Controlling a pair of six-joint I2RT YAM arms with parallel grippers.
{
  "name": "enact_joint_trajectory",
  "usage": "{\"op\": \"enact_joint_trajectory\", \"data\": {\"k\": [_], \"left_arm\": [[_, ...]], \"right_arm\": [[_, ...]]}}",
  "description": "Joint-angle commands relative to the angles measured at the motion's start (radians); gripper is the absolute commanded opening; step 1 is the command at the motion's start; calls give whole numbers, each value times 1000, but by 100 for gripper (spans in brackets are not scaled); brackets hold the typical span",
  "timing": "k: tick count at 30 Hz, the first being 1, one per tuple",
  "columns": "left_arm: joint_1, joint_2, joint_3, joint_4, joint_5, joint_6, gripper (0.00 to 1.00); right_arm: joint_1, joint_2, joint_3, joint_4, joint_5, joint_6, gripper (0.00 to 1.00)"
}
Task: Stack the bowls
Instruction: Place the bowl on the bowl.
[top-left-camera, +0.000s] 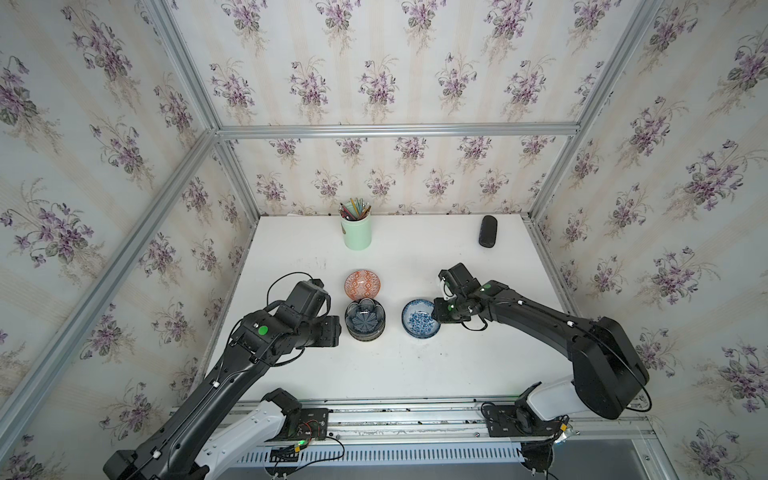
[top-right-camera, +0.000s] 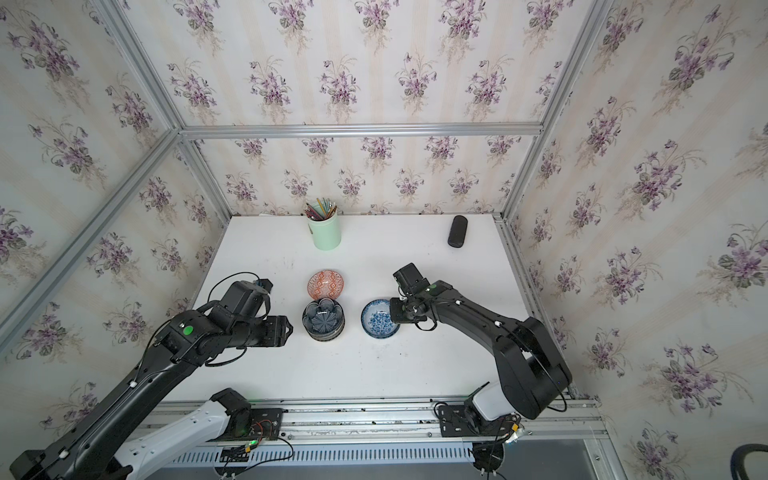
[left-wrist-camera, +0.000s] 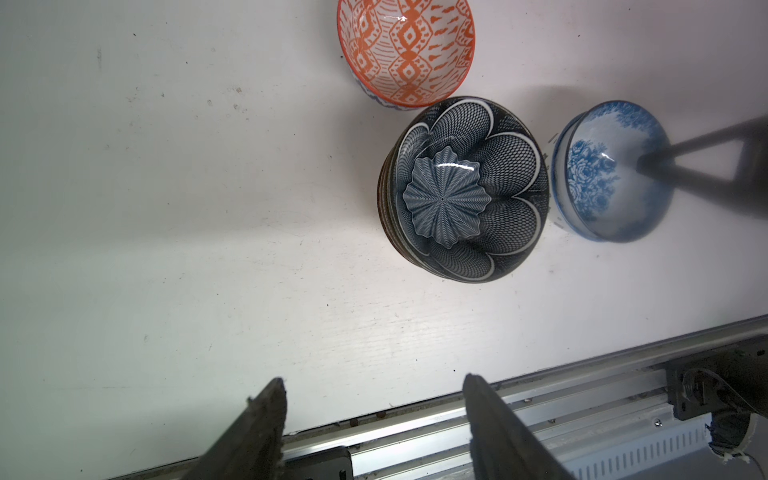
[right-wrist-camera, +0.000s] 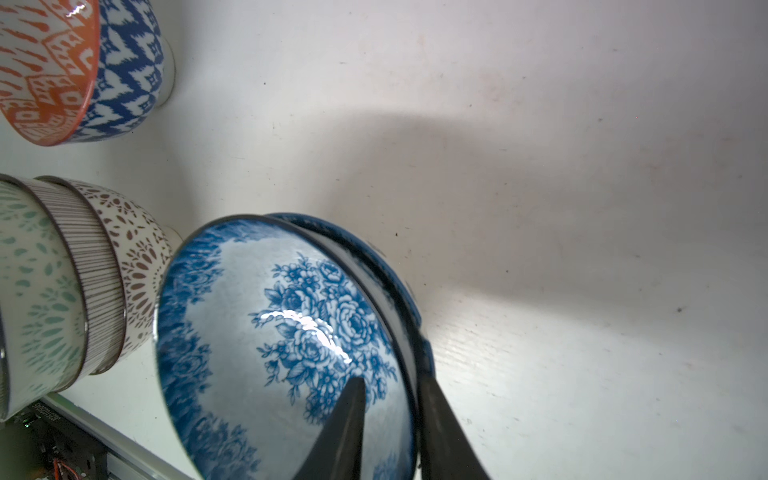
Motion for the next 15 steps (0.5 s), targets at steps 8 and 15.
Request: {"op": "enact_joint_trajectory", "data": {"k": [8,15], "left_arm": [[1,-2,-1,10,0,13,69],[0,-5,-2,10,-1,14,69]], "right_arm": [[0,-13,-1,-28,-1,-5,30],[0,-36,8,-35,31,-5,31]]}}
